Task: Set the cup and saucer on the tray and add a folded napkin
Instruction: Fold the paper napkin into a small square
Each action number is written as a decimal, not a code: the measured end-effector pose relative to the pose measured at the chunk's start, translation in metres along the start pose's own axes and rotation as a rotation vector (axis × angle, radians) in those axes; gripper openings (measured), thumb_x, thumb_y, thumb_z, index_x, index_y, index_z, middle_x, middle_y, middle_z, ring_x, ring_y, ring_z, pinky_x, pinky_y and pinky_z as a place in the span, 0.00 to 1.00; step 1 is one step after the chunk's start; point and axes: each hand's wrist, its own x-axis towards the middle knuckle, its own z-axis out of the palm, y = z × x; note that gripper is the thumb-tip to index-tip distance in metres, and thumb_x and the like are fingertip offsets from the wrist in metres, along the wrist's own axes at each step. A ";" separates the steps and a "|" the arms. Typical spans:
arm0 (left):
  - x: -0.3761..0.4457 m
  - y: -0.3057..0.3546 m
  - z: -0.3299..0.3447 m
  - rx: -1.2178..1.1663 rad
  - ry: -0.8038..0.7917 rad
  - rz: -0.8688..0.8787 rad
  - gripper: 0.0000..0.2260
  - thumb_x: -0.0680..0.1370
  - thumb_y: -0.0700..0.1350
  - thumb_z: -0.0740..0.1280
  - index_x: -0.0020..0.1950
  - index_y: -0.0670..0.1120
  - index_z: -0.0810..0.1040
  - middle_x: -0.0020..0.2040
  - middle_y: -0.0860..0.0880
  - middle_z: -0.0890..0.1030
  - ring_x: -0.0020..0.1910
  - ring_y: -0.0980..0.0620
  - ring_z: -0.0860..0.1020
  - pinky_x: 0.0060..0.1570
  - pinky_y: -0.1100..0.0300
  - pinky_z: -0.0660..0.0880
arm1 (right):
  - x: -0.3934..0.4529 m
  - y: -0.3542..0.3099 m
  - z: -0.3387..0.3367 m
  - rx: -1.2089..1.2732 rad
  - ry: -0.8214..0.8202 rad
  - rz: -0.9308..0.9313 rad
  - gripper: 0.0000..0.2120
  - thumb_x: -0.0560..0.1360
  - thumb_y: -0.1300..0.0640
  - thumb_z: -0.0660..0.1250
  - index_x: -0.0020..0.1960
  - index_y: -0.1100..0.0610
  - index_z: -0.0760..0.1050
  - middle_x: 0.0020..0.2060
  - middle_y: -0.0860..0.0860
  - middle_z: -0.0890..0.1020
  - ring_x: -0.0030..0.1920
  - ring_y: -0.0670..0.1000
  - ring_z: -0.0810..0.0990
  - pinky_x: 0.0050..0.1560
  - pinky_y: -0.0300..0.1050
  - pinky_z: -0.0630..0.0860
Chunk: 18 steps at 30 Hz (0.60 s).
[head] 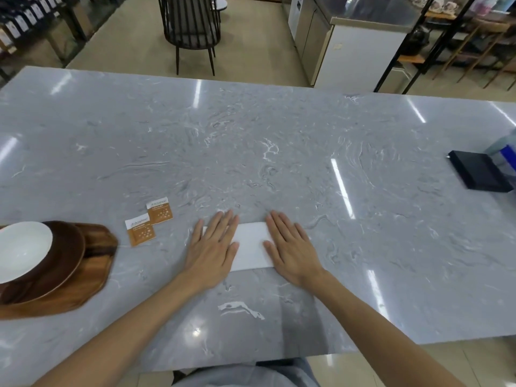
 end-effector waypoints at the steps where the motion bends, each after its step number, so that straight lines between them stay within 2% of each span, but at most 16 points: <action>1: -0.003 0.001 0.000 0.002 -0.009 0.004 0.29 0.82 0.58 0.39 0.83 0.50 0.44 0.84 0.50 0.44 0.82 0.50 0.43 0.79 0.42 0.43 | 0.002 0.004 -0.001 -0.013 -0.009 -0.033 0.30 0.85 0.41 0.43 0.84 0.50 0.43 0.83 0.45 0.47 0.82 0.46 0.43 0.82 0.55 0.48; 4: -0.020 0.007 0.006 -0.016 -0.054 0.002 0.28 0.82 0.59 0.38 0.82 0.54 0.39 0.83 0.47 0.37 0.82 0.48 0.38 0.78 0.41 0.37 | 0.017 0.021 -0.007 -0.056 -0.067 -0.176 0.28 0.86 0.43 0.43 0.83 0.48 0.40 0.83 0.46 0.43 0.82 0.47 0.38 0.82 0.58 0.44; 6: -0.036 0.016 0.010 -0.017 -0.078 -0.033 0.28 0.82 0.60 0.37 0.81 0.56 0.37 0.82 0.47 0.33 0.81 0.47 0.36 0.75 0.38 0.32 | 0.036 0.035 -0.015 -0.096 -0.117 -0.264 0.28 0.86 0.43 0.43 0.83 0.45 0.37 0.83 0.48 0.39 0.82 0.50 0.35 0.81 0.57 0.37; 8: -0.054 0.027 0.016 -0.005 -0.096 -0.083 0.29 0.82 0.63 0.36 0.80 0.57 0.33 0.81 0.48 0.31 0.81 0.47 0.34 0.70 0.34 0.26 | 0.059 0.047 -0.025 -0.140 -0.157 -0.322 0.27 0.85 0.41 0.40 0.82 0.42 0.35 0.82 0.49 0.36 0.81 0.53 0.33 0.80 0.57 0.35; 10: -0.067 0.040 0.020 -0.004 -0.111 -0.101 0.31 0.81 0.65 0.38 0.80 0.55 0.33 0.81 0.46 0.30 0.80 0.45 0.32 0.69 0.33 0.24 | 0.083 0.052 -0.031 -0.180 -0.176 -0.399 0.26 0.85 0.41 0.38 0.81 0.40 0.36 0.82 0.49 0.36 0.82 0.53 0.34 0.80 0.57 0.35; 13: -0.078 0.052 0.021 -0.019 -0.100 -0.098 0.32 0.83 0.64 0.42 0.82 0.51 0.38 0.82 0.43 0.34 0.81 0.43 0.34 0.70 0.34 0.27 | 0.117 0.048 -0.034 -0.241 -0.199 -0.533 0.25 0.86 0.41 0.39 0.81 0.38 0.37 0.83 0.47 0.39 0.82 0.52 0.37 0.80 0.56 0.38; 18: -0.078 0.049 0.016 -0.043 -0.127 -0.058 0.32 0.81 0.65 0.38 0.81 0.53 0.35 0.81 0.48 0.30 0.79 0.49 0.28 0.72 0.38 0.27 | 0.141 0.041 -0.035 -0.294 -0.213 -0.665 0.25 0.86 0.42 0.40 0.82 0.40 0.38 0.83 0.49 0.41 0.83 0.52 0.40 0.81 0.57 0.46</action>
